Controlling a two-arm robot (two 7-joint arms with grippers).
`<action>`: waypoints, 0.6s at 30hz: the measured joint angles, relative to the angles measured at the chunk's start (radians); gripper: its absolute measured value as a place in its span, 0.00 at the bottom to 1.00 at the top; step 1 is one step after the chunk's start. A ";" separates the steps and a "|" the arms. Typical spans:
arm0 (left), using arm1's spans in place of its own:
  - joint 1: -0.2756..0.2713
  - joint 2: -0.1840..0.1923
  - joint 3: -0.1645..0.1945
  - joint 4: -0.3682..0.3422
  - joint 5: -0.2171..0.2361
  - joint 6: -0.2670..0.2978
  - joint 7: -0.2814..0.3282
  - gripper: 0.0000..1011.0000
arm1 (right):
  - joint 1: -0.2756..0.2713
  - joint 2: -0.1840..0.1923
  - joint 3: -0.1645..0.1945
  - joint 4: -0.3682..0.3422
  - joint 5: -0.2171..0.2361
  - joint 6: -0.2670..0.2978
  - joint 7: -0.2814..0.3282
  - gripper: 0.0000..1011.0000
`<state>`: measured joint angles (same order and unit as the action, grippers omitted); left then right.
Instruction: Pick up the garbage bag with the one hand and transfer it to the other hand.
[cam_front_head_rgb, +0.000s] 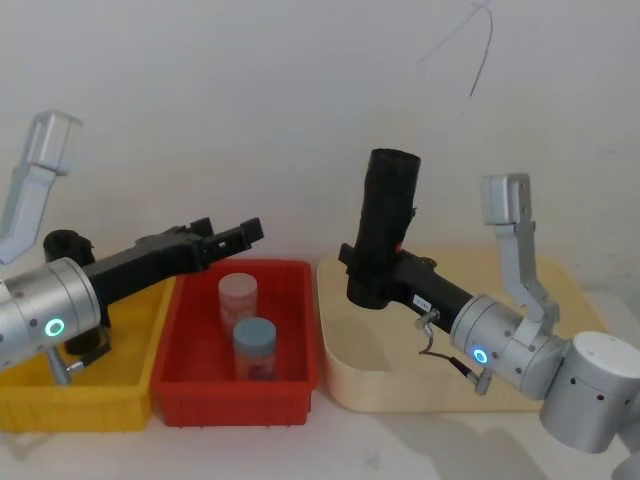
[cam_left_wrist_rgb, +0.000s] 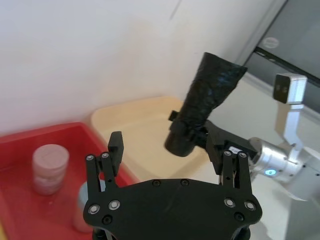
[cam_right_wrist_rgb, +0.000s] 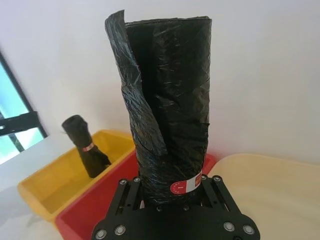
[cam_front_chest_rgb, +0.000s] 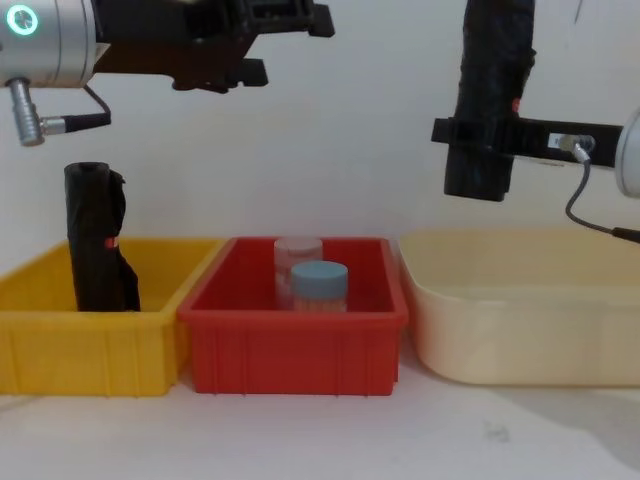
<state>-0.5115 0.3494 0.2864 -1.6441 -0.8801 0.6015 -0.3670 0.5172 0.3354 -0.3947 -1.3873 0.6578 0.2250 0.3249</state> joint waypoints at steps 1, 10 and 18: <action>0.001 0.000 0.000 0.000 0.004 -0.003 0.007 0.99 | 0.001 -0.001 0.002 0.003 0.003 0.003 -0.003 0.45; 0.001 -0.001 0.006 0.019 0.048 -0.034 0.080 0.99 | 0.018 -0.020 0.028 0.030 0.031 0.037 -0.055 0.66; -0.001 -0.001 0.011 0.031 0.067 -0.048 0.110 0.99 | 0.031 -0.037 0.052 0.042 0.055 0.060 -0.107 0.86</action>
<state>-0.5130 0.3485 0.2969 -1.6132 -0.8126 0.5534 -0.2573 0.5483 0.2989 -0.3430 -1.3458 0.7125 0.2851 0.2180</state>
